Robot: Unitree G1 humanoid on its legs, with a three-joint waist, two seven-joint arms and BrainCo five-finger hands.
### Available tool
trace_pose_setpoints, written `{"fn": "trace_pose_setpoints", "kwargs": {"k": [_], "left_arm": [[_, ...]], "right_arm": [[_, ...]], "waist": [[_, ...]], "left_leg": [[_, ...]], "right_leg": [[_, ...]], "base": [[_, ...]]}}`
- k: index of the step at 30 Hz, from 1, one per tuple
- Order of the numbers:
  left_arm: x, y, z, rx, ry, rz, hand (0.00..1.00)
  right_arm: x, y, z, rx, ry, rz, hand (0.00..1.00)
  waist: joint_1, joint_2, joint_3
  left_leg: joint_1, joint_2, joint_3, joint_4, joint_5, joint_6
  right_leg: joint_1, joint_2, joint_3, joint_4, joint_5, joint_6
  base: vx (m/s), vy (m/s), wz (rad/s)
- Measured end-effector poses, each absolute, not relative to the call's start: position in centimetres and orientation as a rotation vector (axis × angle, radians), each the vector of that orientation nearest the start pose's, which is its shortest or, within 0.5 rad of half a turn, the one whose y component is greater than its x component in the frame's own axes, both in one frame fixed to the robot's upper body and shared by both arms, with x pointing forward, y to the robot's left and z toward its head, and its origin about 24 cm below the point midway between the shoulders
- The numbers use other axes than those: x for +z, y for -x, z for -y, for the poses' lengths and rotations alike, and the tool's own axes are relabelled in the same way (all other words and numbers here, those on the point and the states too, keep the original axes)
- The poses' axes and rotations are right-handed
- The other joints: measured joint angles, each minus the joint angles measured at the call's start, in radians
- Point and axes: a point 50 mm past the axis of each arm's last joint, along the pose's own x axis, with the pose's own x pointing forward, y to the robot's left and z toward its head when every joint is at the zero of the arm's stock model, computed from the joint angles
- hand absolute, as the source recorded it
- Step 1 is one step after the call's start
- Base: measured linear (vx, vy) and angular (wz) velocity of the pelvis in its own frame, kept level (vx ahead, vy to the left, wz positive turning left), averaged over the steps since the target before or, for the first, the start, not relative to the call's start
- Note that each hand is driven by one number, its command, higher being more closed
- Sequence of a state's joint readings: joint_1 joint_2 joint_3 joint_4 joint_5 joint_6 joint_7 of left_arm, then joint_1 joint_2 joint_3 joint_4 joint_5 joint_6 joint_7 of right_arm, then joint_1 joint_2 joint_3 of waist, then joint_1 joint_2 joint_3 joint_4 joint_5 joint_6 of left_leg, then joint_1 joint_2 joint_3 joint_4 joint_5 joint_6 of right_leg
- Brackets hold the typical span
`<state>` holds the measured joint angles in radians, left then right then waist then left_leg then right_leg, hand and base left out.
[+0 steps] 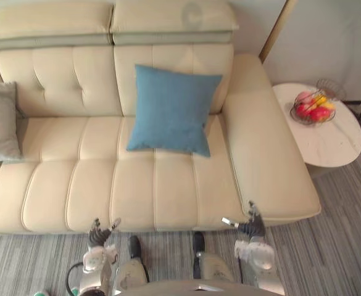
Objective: Pick up cushions and gather them together orderly.
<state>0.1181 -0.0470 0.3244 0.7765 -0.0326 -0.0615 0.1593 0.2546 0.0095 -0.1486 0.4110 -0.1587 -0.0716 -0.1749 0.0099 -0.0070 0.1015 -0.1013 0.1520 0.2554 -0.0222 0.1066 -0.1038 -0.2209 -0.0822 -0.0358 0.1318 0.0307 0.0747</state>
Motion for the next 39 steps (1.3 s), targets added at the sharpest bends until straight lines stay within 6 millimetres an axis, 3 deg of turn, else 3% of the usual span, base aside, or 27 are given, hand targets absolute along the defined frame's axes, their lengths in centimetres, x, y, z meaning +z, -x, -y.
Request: {"fn": "trace_pose_setpoints", "kwargs": {"k": [3, 5, 10, 11, 12, 13, 14, 15, 16, 17, 18, 19, 20, 21, 22, 23, 24, 25, 27, 29, 31, 33, 35, 37, 39], "left_arm": [[-14.9, -10.1, -19.5, 0.493, 0.122, -0.957, 0.00], [-15.4, -9.1, -19.5, 0.498, 0.115, -1.003, 0.00], [-15.4, -9.2, -20.0, 0.490, 0.086, -1.007, 0.00], [-15.3, -9.5, -20.4, 0.495, 0.077, -0.997, 0.00], [-15.2, -9.7, -20.6, 0.504, 0.079, -0.991, 0.00], [-15.2, -9.8, -20.5, 0.505, 0.083, -0.988, 0.00], [-15.3, -9.6, -20.1, 0.523, 0.111, -0.995, 0.00], [-15.2, -9.7, -20.5, 0.541, 0.108, -0.991, 0.00], [-15.1, -9.7, -21.0, 0.550, 0.098, -0.985, 0.00], [-14.7, -10.2, -21.8, 0.572, 0.093, -0.962, 0.00], [-15.0, -9.5, -21.5, 0.595, 0.128, -0.986, 0.00], [-15.0, -9.4, -21.5, 0.613, 0.141, -0.980, 0.00], [-14.9, -9.5, -21.6, 0.617, 0.139, -0.977, 0.00], [-14.8, -9.7, -21.7, 0.623, 0.145, -0.965, 0.00], [-14.7, -10.1, -21.7, 0.630, 0.162, -0.948, 0.00], [-14.6, -10.4, -21.5, 0.625, 0.161, -0.942, 0.00], [-14.7, -10.5, -21.2, 0.618, 0.159, -0.945, 0.00], [-14.8, -11.0, -20.3, 0.583, 0.157, -0.953, 0.00], [-15.0, -10.6, -19.5, 0.555, 0.155, -0.974, 0.00], [-15.1, -10.3, -19.4, 0.548, 0.143, -0.981, 0.00], [-15.1, -10.3, -19.4, 0.546, 0.139, -0.980, 0.00], [-14.9, -10.9, -19.3, 0.537, 0.141, -0.964, 0.00], [-14.9, -10.9, -19.1, 0.529, 0.139, -0.966, 0.00], [-15.0, -10.8, -19.1, 0.524, 0.142, -0.974, 0.00], [-15.1, -10.7, -18.7, 0.523, 0.157, -0.979, 0.00]], "right_arm": [[-12.0, -11.9, 19.2, -0.302, 0.171, -0.781, 0.00], [-12.8, -10.8, 19.5, -0.315, 0.161, -0.844, 0.00], [-13.3, -10.8, 19.5, -0.322, 0.153, -0.877, 0.00], [-13.4, -11.0, 19.2, -0.318, 0.142, -0.884, 0.00], [-13.4, -11.1, 19.1, -0.318, 0.138, -0.886, 0.00], [-13.4, -11.3, 19.0, -0.316, 0.137, -0.881, 0.00], [-13.0, -12.2, 19.3, -0.319, 0.145, -0.856, 0.00], [-13.1, -12.1, 19.1, -0.317, 0.140, -0.860, 0.00], [-13.3, -11.7, 18.8, -0.313, 0.133, -0.874, 0.00], [-13.6, -11.6, 18.0, -0.292, 0.122, -0.888, 0.00], [-13.5, -12.2, 18.0, -0.293, 0.120, -0.879, 0.00], [-13.4, -12.9, 17.8, -0.267, 0.133, -0.869, 0.00], [-13.5, -12.8, 17.7, -0.260, 0.134, -0.874, 0.00], [-13.4, -13.3, 17.6, -0.254, 0.140, -0.864, 0.00], [-13.2, -13.8, 17.5, -0.248, 0.144, -0.853, 0.00], [-12.4, -15.7, 17.3, -0.230, 0.155, -0.797, 0.00], [-12.2, -16.2, 17.5, -0.230, 0.160, -0.778, 0.00], [-11.8, -16.8, 18.0, -0.241, 0.175, -0.755, 0.00], [-12.3, -15.3, 18.7, -0.268, 0.197, -0.797, 0.00], [-12.7, -14.3, 19.2, -0.277, 0.212, -0.824, 0.00], [-12.7, -14.3, 19.3, -0.286, 0.214, -0.826, 0.00], [-12.6, -14.3, 19.7, -0.296, 0.217, -0.822, 0.00], [-12.6, -14.1, 19.9, -0.306, 0.213, -0.829, 0.00], [-13.0, -13.8, 19.5, -0.305, 0.193, -0.853, 0.00], [-13.3, -13.5, 19.5, -0.308, 0.181, -0.877, 0.00]], "waist": [[0.006, -0.003, -0.037], [0.008, -0.004, -0.050], [0.016, -0.023, -0.045], [0.015, -0.040, -0.034], [0.019, -0.049, -0.032], [0.021, -0.038, -0.035], [0.029, 0.001, -0.029], [0.016, -0.023, -0.031], [0.017, -0.035, -0.028], [0.024, -0.081, -0.032], [0.052, -0.045, -0.053], [0.056, -0.065, -0.053], [0.051, -0.073, -0.055], [0.065, -0.079, -0.056], [0.081, -0.080, -0.055], [0.083, -0.063, -0.049], [0.083, -0.043, -0.040], [0.079, 0.007, -0.008], [0.072, 0.037, 0.007], [0.069, 0.043, 0.006], [0.064, 0.035, 0.007], [0.063, 0.025, 0.014], [0.053, 0.024, 0.014], [0.047, 0.025, 0.014], [0.045, 0.040, 0.010]], "left_leg": [[0.055, -0.001, 0.020, -0.015, -0.009, -0.003], [0.075, -0.002, 0.031, -0.022, -0.009, -0.003], [0.079, -0.001, 0.072, -0.005, -0.019, -0.004], [0.055, 0.001, 0.074, 0.053, -0.044, 0.001], [0.035, 0.008, 0.063, 0.085, -0.056, -0.001], [0.028, 0.017, 0.056, 0.091, -0.065, 0.001], [0.001, 0.060, 0.052, 0.108, -0.069, 0.021], [-0.013, 0.058, 0.041, 0.152, -0.075, 0.025], [-0.023, 0.046, 0.036, 0.178, -0.081, 0.018], [-0.042, 0.032, 0.033, 0.235, -0.112, 0.012], [-0.094, 0.037, 0.006, 0.254, -0.144, 0.043], [-0.100, 0.037, 0.031, 0.254, -0.108, 0.041], [-0.107, 0.030, 0.025, 0.265, -0.102, 0.046], [-0.131, 0.032, 0.024, 0.299, -0.099, 0.046], [-0.167, 0.041, 0.037, 0.334, -0.094, 0.049], [-0.202, 0.065, 0.054, 0.345, -0.074, 0.043], [-0.209, 0.078, 0.054, 0.336, -0.064, 0.035], [-0.207, 0.091, 0.042, 0.295, -0.017, 0.033], [-0.164, 0.095, 0.047, 0.202, 0.031, 0.020], [-0.138, 0.092, 0.063, 0.154, 0.033, 0.015], [-0.132, 0.091, 0.078, 0.122, -0.005, -0.035], [-0.157, 0.077, 0.060, 0.257, -0.022, 0.001], [-0.151, 0.064, 0.035, 0.400, -0.109, 0.042], [-0.128, 0.077, 0.012, 0.547, -0.278, 0.037], [-0.120, 0.075, 0.009, 0.557, -0.330, 0.039]], "right_leg": [[0.047, 0.000, 0.004, -0.025, 0.001, -0.001], [0.062, 0.001, 0.013, -0.039, 0.004, -0.006], [0.043, 0.002, 0.039, -0.027, 0.014, -0.021], [0.037, 0.000, 0.042, -0.015, 0.015, -0.038], [0.028, 0.002, 0.022, -0.026, 0.006, -0.092], [0.034, 0.002, -0.009, -0.042, -0.013, -0.123], [-0.016, -0.015, -0.069, 0.173, -0.075, -0.129], [-0.050, -0.046, -0.087, 0.394, -0.117, -0.098], [-0.057, -0.068, -0.097, 0.461, -0.132, -0.085], [-0.071, -0.074, -0.121, 0.473, -0.122, -0.052], [-0.018, -0.039, -0.098, 0.355, -0.146, -0.010], [-0.029, -0.077, -0.108, 0.578, -0.240, 0.008], [0.004, -0.089, -0.117, 0.648, -0.275, 0.033], [0.064, -0.090, -0.111, 0.643, -0.288, 0.046], [0.114, -0.082, -0.107, 0.532, -0.340, 0.050], [0.154, -0.045, -0.127, 0.388, -0.385, 0.025], [0.167, -0.029, -0.135, 0.339, -0.391, 0.023], [0.188, 0.002, -0.144, 0.274, -0.378, 0.005], [0.187, 0.018, -0.160, 0.283, -0.366, -0.008], [0.181, 0.017, -0.167, 0.297, -0.362, -0.016], [0.164, 0.005, -0.171, 0.289, -0.337, -0.039], [0.140, -0.021, -0.172, 0.281, -0.308, -0.044], [0.126, -0.039, -0.166, 0.279, -0.287, -0.029], [0.098, -0.050, -0.140, 0.278, -0.256, -0.003], [0.088, -0.049, -0.123, 0.278, -0.238, 0.020]], "base": [[0.03, 0.015, -0.14], [0.04, 0.011, -0.16], [-0.01, 0.011, -0.25], [-0.04, 0.002, -0.24], [-0.04, 0.000, -0.18], [-0.09, -0.032, -0.31], [-0.05, -0.053, -0.04], [-0.04, -0.075, 0.08], [0.00, -0.039, 0.21], [-0.11, 0.009, -0.24], [-0.23, 0.042, -0.57], [-0.22, 0.017, -0.36], [-0.15, -0.058, -0.12], [-0.08, -0.095, -0.04], [-0.25, -0.161, -0.46], [-0.23, -0.114, -0.56], [-0.41, -0.159, -0.37], [-0.36, -0.114, 0.02], [-0.37, -0.116, 0.22], [-0.25, -0.046, 0.09], [-0.28, 0.011, -0.03], [-0.16, 0.077, -0.04], [-0.17, 0.132, -0.02], [-0.14, 0.223, -0.20], [-0.13, 0.252, -0.26]]}}
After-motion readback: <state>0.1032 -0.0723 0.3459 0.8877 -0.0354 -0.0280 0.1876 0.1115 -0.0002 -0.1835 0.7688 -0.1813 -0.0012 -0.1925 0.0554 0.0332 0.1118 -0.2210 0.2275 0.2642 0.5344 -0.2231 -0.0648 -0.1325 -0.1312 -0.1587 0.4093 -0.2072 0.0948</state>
